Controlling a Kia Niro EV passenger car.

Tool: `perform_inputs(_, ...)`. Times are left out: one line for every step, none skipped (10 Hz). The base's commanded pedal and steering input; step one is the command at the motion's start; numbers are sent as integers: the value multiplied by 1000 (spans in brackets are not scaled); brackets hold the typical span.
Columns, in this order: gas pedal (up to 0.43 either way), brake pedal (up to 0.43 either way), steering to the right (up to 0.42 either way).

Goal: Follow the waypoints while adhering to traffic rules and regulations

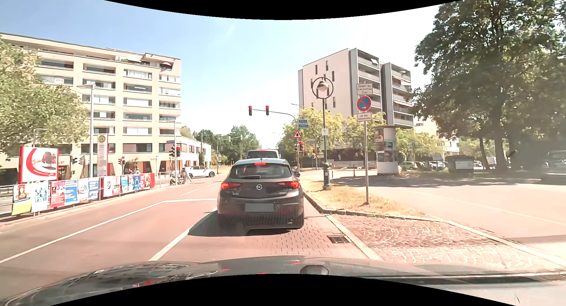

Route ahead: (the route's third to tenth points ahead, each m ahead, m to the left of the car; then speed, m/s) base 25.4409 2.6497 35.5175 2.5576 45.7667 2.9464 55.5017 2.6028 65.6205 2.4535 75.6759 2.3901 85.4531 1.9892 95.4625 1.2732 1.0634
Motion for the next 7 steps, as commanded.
perform_inputs(0, 91, -57)
perform_inputs(0, 91, -62)
perform_inputs(0, 85, -67)
perform_inputs(0, 73, -70)
perform_inputs(0, 73, -73)
perform_inputs(0, 61, -75)
perform_inputs(0, 61, -78)
